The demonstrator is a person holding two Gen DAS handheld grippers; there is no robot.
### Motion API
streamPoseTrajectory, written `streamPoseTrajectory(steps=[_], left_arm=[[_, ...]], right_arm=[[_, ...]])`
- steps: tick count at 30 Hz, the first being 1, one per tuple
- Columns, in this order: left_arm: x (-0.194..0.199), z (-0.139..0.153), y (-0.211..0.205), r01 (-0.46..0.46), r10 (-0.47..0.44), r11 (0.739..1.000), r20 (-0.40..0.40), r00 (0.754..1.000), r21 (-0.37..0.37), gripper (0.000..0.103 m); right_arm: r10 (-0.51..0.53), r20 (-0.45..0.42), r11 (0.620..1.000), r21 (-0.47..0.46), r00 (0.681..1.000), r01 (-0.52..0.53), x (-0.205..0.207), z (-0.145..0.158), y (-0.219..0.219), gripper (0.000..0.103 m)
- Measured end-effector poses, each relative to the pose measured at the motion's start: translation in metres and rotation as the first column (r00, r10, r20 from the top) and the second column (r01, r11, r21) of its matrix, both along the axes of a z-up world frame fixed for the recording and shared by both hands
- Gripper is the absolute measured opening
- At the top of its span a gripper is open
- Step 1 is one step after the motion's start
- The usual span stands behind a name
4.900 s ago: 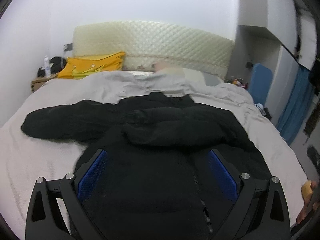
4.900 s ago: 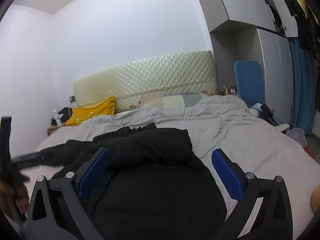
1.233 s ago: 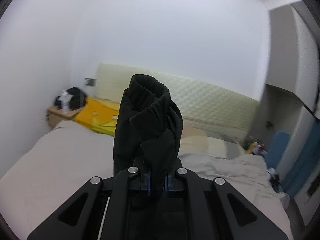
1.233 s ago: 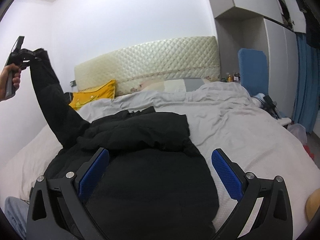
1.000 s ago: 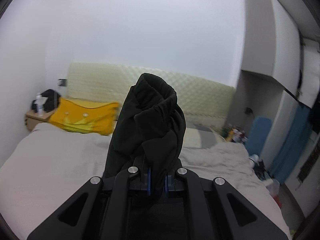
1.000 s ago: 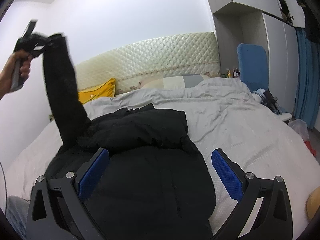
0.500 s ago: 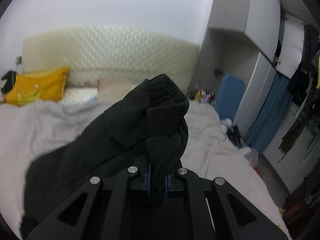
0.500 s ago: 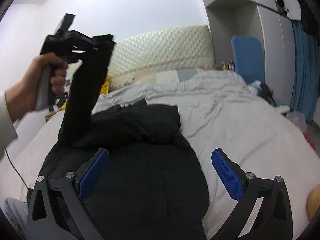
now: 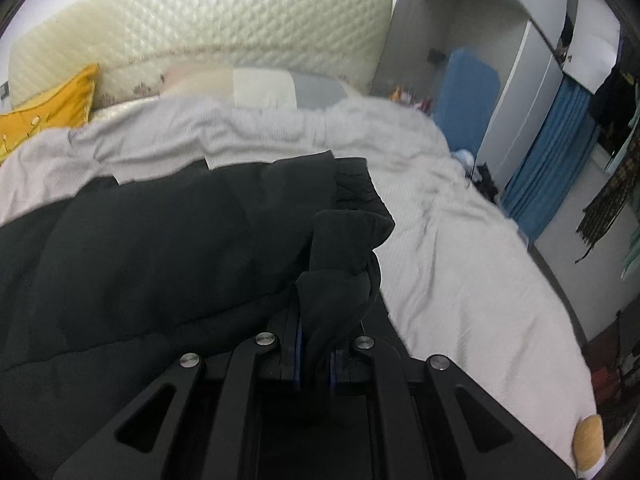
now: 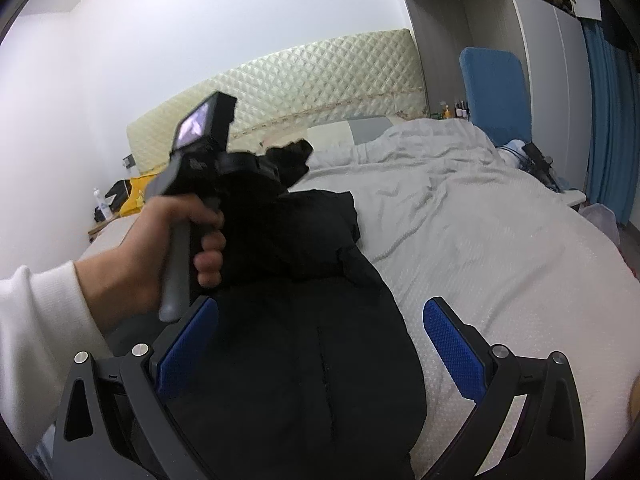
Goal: Fold large clothes
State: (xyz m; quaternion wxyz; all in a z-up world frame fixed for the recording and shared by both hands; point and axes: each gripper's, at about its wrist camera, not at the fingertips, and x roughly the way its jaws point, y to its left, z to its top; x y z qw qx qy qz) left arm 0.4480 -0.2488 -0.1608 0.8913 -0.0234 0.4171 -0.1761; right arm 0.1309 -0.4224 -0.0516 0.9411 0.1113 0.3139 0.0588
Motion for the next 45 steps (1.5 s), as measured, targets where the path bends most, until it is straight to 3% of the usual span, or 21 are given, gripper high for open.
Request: streamPoseTrajectory(steps=[3,6,10,13,15,17,19,23,27,33,39,45], left_arm=[[0.000,-0.003,0.001,0.007,-0.007,1.000,0.019,1.000,0.024,0.008],[-0.001,0.001,-0.005,0.013,-0.017,0.994,0.037,0.999,0.107,0.009],[-0.008,0.020,0.006,-0.008,0.008,0.999,0.016,1.000,0.031,0.010],[-0.019,0.034,0.013,-0.001,0.000,0.999,0.029,1.000,0.039,0.014],[-0.031,0.045,0.018,0.016,-0.019,0.998,0.045,0.999,0.059,0.029],[-0.042,0.058,0.026,0.025,-0.028,0.999,0.060,0.998,0.045,0.082],[-0.058,0.077,0.040,0.010,-0.011,1.000,0.106,0.994,0.011,0.101],[-0.084,0.115,0.078,-0.005,0.013,0.999,0.157,0.987,-0.050,0.102],[-0.109,0.154,0.126,-0.055,0.068,0.996,0.219,0.973,-0.063,0.102],[-0.133,0.189,0.201,-0.152,0.168,0.985,0.250,0.954,-0.081,0.102],[-0.118,0.171,0.251,-0.239,0.241,0.970,0.199,0.950,-0.038,0.102],[-0.072,0.118,0.278,-0.309,0.307,0.951,0.138,0.942,-0.003,0.102]], right_arm=[[0.002,-0.010,1.000,-0.001,1.000,-0.002,0.003,-0.006,-0.001,0.103],[0.001,-0.019,1.000,0.014,1.000,0.000,0.004,-0.007,-0.003,0.103],[-0.013,0.007,1.000,0.021,1.000,0.013,0.003,-0.003,-0.007,0.103],[-0.010,-0.002,1.000,0.008,1.000,0.010,0.006,-0.006,-0.004,0.103],[-0.011,-0.007,1.000,-0.006,1.000,0.011,0.007,-0.007,-0.001,0.103],[-0.013,0.001,1.000,-0.012,1.000,0.013,0.007,-0.005,0.001,0.103],[-0.018,0.011,1.000,-0.021,1.000,0.018,0.006,-0.003,0.003,0.103],[-0.015,0.021,0.999,-0.040,1.000,0.016,0.006,-0.001,0.008,0.103],[0.008,0.034,0.997,-0.072,0.999,-0.005,0.013,0.007,0.020,0.103],[0.072,0.105,0.994,-0.088,0.992,-0.063,0.042,0.052,0.045,0.103],[0.137,0.130,0.986,-0.117,0.982,-0.122,0.093,0.081,0.073,0.103],[0.198,0.097,0.971,-0.154,0.975,-0.182,0.157,0.074,0.106,0.103]])
